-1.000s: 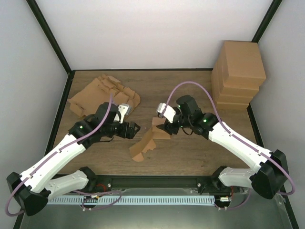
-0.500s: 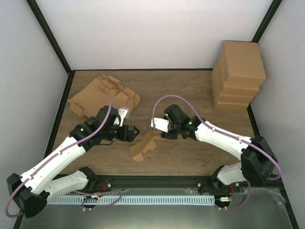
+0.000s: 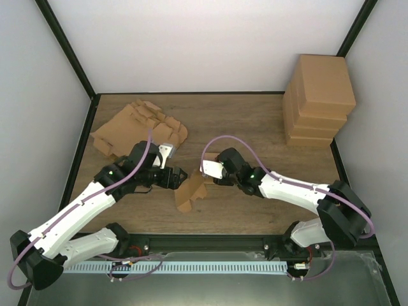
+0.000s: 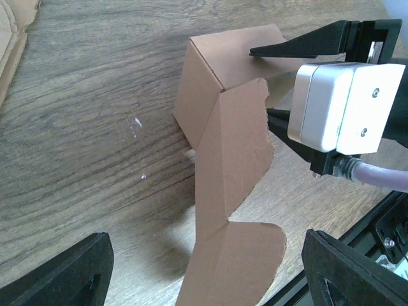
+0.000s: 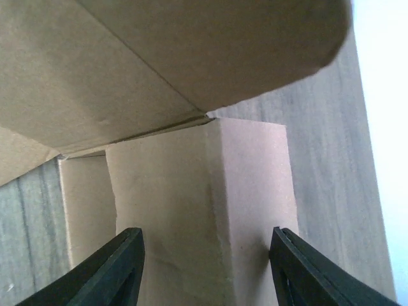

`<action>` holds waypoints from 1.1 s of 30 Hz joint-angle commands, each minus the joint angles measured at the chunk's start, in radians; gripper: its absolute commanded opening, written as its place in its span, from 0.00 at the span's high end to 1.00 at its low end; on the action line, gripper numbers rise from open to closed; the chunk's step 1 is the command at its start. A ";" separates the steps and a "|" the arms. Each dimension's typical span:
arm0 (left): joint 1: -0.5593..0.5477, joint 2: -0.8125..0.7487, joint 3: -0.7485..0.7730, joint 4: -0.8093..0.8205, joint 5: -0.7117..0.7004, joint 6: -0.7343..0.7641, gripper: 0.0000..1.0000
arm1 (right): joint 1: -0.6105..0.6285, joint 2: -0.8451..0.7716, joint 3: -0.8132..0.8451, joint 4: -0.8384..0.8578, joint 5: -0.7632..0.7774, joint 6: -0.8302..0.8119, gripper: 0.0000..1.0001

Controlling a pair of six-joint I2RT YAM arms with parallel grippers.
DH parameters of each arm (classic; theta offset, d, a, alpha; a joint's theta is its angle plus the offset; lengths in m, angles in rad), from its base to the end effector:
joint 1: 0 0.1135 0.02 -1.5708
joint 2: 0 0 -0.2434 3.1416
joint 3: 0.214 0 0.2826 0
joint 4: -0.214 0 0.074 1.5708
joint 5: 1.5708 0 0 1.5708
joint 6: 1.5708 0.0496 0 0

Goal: Fold the paper box

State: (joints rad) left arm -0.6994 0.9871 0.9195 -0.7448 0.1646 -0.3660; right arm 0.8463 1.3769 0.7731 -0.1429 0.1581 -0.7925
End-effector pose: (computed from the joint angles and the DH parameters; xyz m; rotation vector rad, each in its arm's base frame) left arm 0.1861 -0.1671 0.2686 0.4926 2.4356 -0.6791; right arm 0.2211 0.2380 0.1614 -1.6332 1.6352 -0.1557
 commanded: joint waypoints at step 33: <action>0.032 -0.080 0.275 -0.121 -0.072 -0.018 0.11 | -0.103 -0.028 0.036 0.151 -0.008 0.374 0.99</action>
State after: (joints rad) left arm -0.6773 0.9726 1.0065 -0.8234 0.1303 -0.3595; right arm 0.7994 1.4136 0.7223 0.1543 0.2531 -0.7086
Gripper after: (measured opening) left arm 0.857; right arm 0.031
